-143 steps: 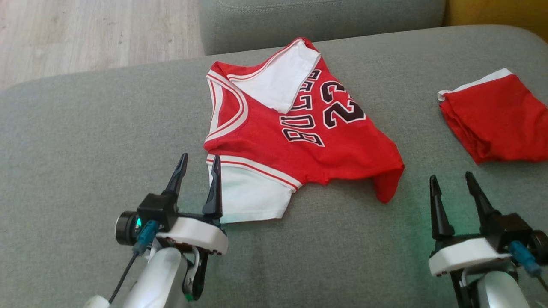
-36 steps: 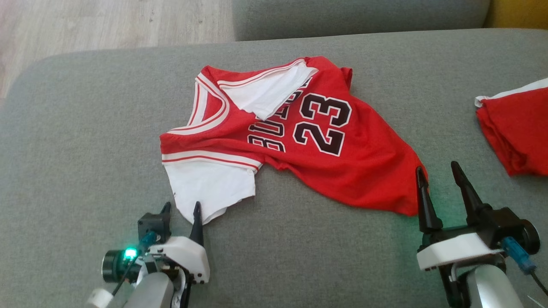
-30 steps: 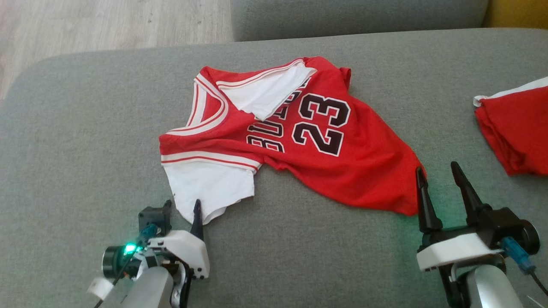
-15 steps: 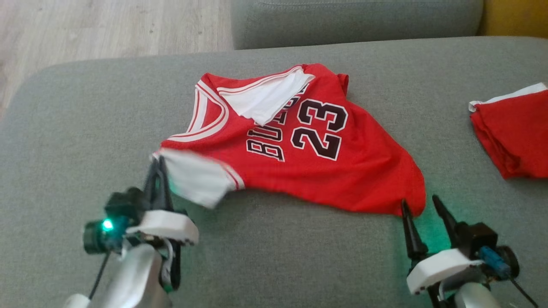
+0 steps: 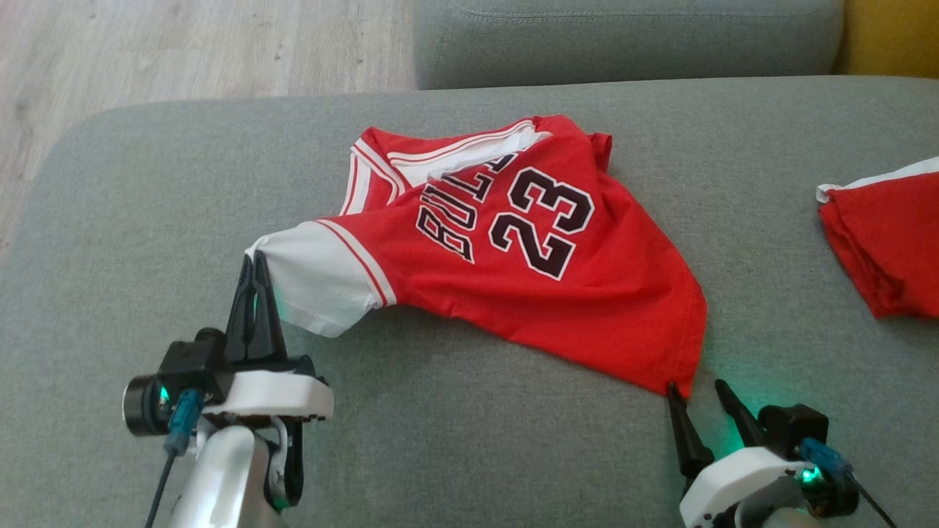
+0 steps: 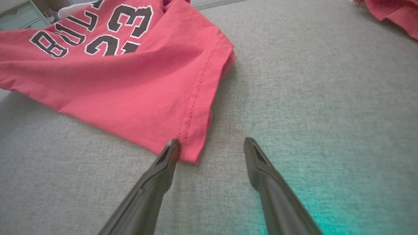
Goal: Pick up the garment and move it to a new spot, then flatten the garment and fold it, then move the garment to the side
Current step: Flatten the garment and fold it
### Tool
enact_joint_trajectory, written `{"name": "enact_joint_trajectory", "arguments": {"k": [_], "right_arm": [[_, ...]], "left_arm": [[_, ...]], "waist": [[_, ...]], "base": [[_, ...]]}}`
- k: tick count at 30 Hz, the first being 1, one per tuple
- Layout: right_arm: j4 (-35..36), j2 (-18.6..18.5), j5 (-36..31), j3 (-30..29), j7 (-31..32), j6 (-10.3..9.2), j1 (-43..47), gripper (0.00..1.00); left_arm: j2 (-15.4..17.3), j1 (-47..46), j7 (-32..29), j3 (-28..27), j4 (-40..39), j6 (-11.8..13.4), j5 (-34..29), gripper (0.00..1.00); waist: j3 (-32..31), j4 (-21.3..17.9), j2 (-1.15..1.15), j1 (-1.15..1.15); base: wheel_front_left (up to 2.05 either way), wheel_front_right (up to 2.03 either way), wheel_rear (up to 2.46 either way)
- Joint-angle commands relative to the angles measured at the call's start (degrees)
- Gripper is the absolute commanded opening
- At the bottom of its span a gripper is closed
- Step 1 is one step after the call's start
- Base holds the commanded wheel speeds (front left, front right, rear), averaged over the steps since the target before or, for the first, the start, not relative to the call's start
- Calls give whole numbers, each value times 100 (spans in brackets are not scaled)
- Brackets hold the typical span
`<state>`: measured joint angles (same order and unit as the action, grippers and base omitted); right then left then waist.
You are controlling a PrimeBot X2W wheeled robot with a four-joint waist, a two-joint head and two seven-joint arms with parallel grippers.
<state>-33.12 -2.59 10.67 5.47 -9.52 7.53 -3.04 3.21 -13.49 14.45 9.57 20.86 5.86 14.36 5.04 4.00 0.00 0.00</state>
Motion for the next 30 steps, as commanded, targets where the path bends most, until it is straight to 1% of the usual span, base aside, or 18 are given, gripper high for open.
{"name": "enact_joint_trajectory", "arguments": {"k": [1, 8, 13, 14, 16, 18, 21, 22, 26, 30], "right_arm": [[70, -29, 86, 211, -41, -4, -231, 100], [-162, -29, 154, 436, -18, -4, -373, 100], [-312, -29, 246, 836, 148, -4, -484, 100], [-327, -29, 275, 907, 176, -4, -497, 82], [-334, -29, 334, 1021, 184, -4, -524, 0], [-316, -29, 363, 1066, 150, -4, -541, 0], [-181, -29, 450, 1117, -65, -4, -616, 0], [-40, -29, 470, 1095, -217, -4, -694, 0], [411, -78, 438, 1042, -406, -4, -901, 0], [1016, -362, 451, 898, -478, -4, -1190, 0]], "left_arm": [[48, -208, 54, -161, -148, -28, -59, 0], [15, -225, 54, -167, -82, -112, -109, 0], [0, -272, 54, -185, -54, -136, -147, 0], [-2, -285, 54, -190, -49, -137, -151, 0], [-7, -308, 54, -197, -34, -142, -156, 0], [-9, -320, 54, -202, -26, -147, -157, 0], [-13, -365, 54, -224, -12, -201, -139, 0], [-17, -392, 54, -273, -5, -289, -5, 0], [-21, -566, 54, -343, -47, -510, 199, 0], [-23, -906, 54, -435, -181, -691, 410, 0]], "waist": [[9, 13, 0, 0], [63, 17, 0, 0], [94, 32, 0, 0], [98, 36, 0, 0], [96, 39, 0, 0], [94, 35, 0, 0], [68, 2, 0, 0], [35, -36, 0, 0], [-62, -122, 0, 0], [-183, -183, 0, 0]], "base": [[0, 0, 0], [0, 0, 0], [0, 0, 0], [0, 0, 0], [0, 0, 0], [0, 0, 0], [0, 0, 0], [0, 0, 0], [0, 0, 0], [0, 0, 0]]}}
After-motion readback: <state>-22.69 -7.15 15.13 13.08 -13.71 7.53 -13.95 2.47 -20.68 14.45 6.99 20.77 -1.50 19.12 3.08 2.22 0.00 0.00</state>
